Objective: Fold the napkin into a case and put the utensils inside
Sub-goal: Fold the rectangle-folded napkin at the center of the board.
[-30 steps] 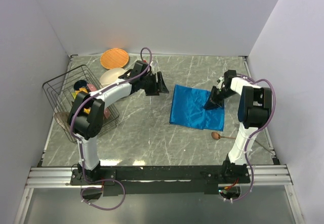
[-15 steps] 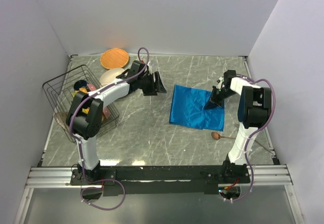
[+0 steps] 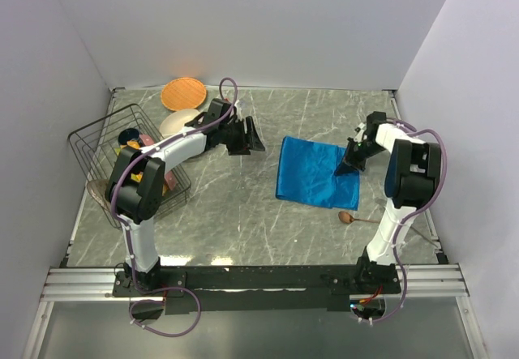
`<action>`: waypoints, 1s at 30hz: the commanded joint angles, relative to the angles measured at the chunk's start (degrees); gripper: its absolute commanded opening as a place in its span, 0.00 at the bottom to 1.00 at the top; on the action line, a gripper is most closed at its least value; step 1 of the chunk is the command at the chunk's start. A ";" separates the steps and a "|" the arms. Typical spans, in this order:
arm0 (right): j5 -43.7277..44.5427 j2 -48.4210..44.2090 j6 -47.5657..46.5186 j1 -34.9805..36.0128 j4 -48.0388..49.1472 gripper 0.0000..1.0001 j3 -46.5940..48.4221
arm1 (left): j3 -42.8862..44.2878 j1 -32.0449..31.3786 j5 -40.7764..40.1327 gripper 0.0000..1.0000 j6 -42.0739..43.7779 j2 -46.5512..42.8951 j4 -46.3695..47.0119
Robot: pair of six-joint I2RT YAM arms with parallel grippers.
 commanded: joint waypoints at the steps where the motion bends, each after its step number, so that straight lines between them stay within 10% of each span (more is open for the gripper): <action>1: 2.08 -3.89 -1.94 -2.25 -2.28 0.00 0.59 | -0.11 0.22 1.52 0.67 0.96 -2.75 1.03; 30: 6.21 -3.54 -7.04 -10.34 -7.29 0.00 4.37 | 1.20 0.13 2.13 0.67 0.52 -0.11 1.03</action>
